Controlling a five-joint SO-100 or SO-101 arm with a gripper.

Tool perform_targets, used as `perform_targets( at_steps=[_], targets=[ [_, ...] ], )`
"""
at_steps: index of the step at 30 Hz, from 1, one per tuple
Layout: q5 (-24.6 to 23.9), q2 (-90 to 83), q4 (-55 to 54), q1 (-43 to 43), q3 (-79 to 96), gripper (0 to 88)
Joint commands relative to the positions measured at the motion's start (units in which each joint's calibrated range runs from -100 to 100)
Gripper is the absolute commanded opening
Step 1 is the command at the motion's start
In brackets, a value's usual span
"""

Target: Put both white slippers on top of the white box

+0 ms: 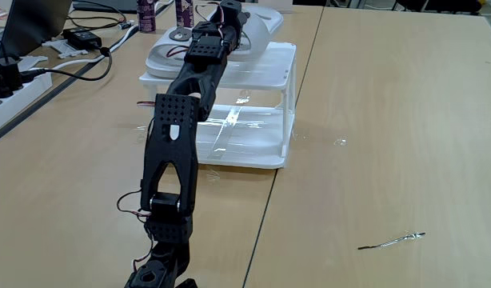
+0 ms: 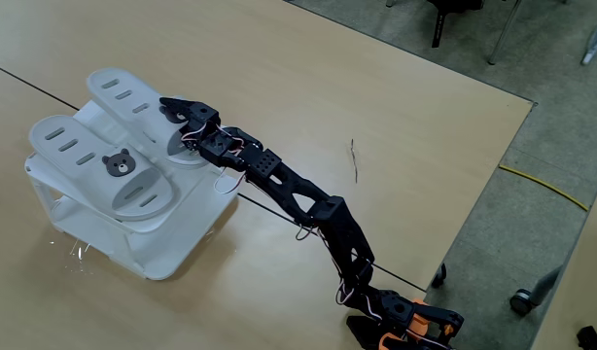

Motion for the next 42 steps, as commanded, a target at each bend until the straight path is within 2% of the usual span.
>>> perform_targets(
  at_steps=[1,18,23,27,42],
  targets=[
    [0.42,1.41,-0.88,0.42,-11.76,0.8],
    [0.42,7.05,-0.71,1.9,-11.67,2.1],
    [0.42,6.71,-0.62,1.82,-11.67,18.1],
    [0.42,5.11,-0.19,1.82,-11.12,18.5],
    [0.42,-24.0,-0.28,1.74,28.21,18.5]
  ],
)
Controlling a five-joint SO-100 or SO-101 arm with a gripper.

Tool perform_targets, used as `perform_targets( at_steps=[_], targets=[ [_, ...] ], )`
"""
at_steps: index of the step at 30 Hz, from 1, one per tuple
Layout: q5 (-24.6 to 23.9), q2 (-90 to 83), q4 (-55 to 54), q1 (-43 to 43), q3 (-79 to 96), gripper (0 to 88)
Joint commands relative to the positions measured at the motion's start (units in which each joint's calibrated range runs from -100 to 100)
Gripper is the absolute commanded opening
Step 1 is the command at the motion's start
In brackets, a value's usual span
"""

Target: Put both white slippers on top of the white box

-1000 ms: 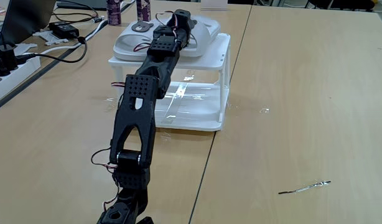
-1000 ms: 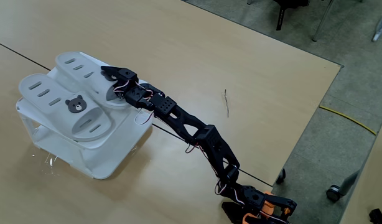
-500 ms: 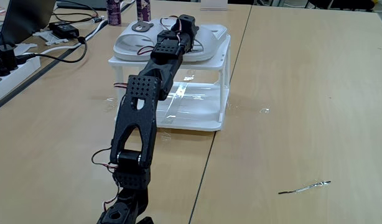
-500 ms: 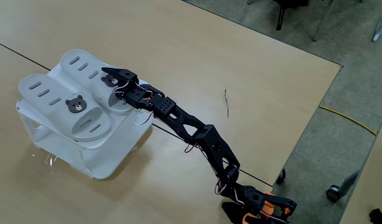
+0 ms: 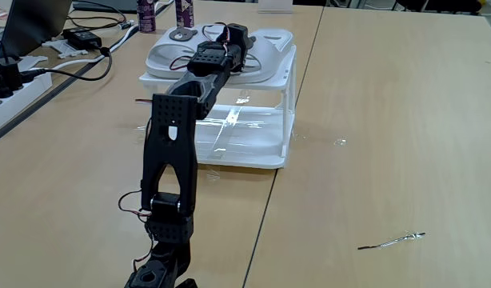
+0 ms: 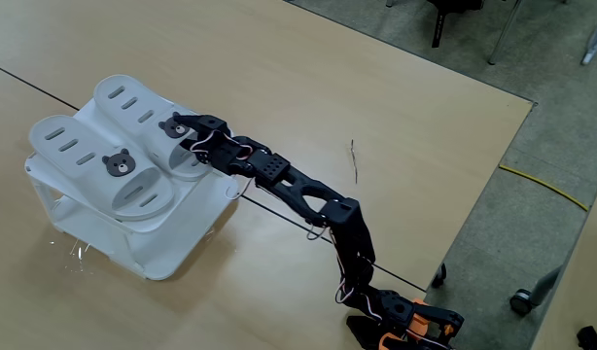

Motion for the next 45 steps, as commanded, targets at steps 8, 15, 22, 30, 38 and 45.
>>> perform_targets(
  at_steps=[8,15,22,30,38,45],
  targets=[
    [0.42,-30.09,-0.36,0.39,22.89,17.8],
    [0.42,-31.69,-0.97,0.47,12.51,0.3],
    [0.42,-30.94,-37.89,1.79,12.51,0.8],
    [0.42,-32.62,-82.33,8.04,17.21,0.8],
    [0.42,-67.71,-84.4,7.63,59.33,0.8],
    [0.42,-101.28,-84.4,5.24,98.22,0.8]
  ],
)
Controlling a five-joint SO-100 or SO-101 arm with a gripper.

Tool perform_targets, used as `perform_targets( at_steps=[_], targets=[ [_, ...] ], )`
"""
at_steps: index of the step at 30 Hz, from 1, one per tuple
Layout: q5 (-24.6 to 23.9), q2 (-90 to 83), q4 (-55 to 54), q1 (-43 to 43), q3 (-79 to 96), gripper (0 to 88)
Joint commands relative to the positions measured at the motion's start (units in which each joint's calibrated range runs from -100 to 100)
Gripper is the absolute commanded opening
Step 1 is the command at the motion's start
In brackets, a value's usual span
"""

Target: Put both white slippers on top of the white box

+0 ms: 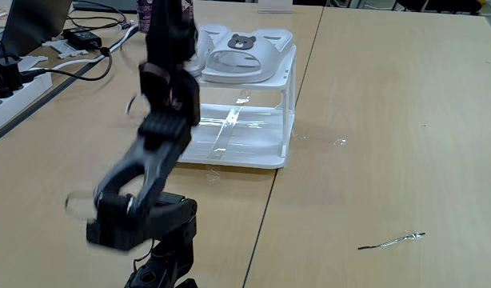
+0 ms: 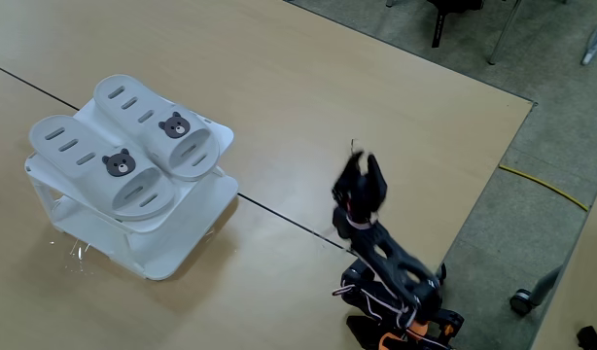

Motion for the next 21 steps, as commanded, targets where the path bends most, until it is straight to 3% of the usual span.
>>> perform_targets(
  at_steps=[1,6,15,21],
  targets=[
    [0.42,-16.4,0.15,-0.45,14.31,0.8],
    [0.42,-29.11,-0.02,-0.45,24.59,0.8],
    [0.42,-28.43,-19.95,-0.45,30.1,0.8],
    [0.42,-28.43,-19.95,0.13,30.1,0.8]
  ],
)
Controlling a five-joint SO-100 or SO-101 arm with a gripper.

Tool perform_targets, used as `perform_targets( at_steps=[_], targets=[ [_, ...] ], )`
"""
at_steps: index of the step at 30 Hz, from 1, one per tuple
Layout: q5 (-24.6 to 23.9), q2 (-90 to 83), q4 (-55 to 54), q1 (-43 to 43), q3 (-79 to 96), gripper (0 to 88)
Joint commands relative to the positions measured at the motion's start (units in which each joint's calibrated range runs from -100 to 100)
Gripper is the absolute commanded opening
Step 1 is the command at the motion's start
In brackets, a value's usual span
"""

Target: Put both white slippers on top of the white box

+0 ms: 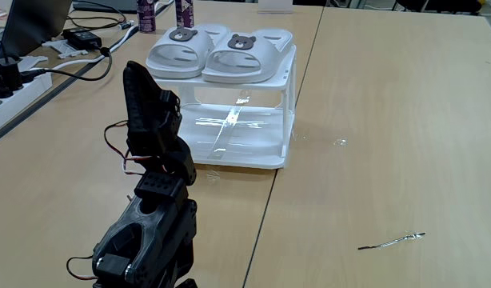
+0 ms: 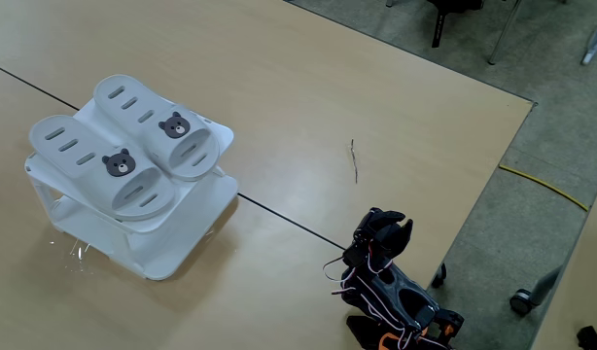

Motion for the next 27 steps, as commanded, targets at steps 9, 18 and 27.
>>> perform_targets(
  at_steps=[9,18,27],
  targets=[
    [0.42,0.19,-0.21,0.35,0.63,0.8],
    [0.42,0.19,-0.21,0.35,0.63,0.8],
    [0.42,0.19,-8.67,0.35,0.54,0.8]
  ],
)
